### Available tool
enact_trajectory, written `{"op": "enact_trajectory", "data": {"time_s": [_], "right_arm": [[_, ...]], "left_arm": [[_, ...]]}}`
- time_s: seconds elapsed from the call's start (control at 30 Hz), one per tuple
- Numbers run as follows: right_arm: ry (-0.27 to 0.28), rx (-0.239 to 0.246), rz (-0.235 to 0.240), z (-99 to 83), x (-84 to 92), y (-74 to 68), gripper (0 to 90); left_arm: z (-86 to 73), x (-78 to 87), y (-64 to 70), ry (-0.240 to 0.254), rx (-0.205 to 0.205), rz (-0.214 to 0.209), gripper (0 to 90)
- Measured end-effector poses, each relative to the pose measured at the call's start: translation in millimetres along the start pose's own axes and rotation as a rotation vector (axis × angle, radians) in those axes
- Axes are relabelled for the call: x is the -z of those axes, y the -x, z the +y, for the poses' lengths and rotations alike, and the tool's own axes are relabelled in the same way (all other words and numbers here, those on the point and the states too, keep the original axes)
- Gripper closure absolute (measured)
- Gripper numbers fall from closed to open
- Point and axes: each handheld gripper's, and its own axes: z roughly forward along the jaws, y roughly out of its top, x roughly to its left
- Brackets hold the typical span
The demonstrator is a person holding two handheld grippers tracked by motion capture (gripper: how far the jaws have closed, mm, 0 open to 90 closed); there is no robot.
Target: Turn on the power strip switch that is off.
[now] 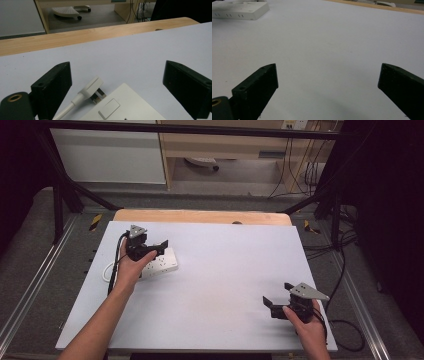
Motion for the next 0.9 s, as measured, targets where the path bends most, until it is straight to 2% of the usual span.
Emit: {"op": "enact_trajectory", "data": {"time_s": [0.17,0.37,0.43,0.9], "right_arm": [[0.000,0.001,0.000,-0.1,0.2,0.4,3.3],[-0.009,0.014,0.007,-0.2,-2.0,-1.8,3.3],[-0.011,0.014,0.012,0.2,-3.1,-3.3,3.3],[-0.002,0.006,0.010,0.3,-0.5,-1.1,3.3]], "left_arm": [[-3.0,-4.2,1.6,-0.030,-0.013,0.001,8.7],[-5.3,-7.6,3.5,-0.041,-0.015,0.006,11.1],[-6.0,-9.1,3.5,-0.046,-0.028,0.016,11.5],[-10.7,-15.8,-2.7,-0.071,-0.019,0.033,16.5]]}}
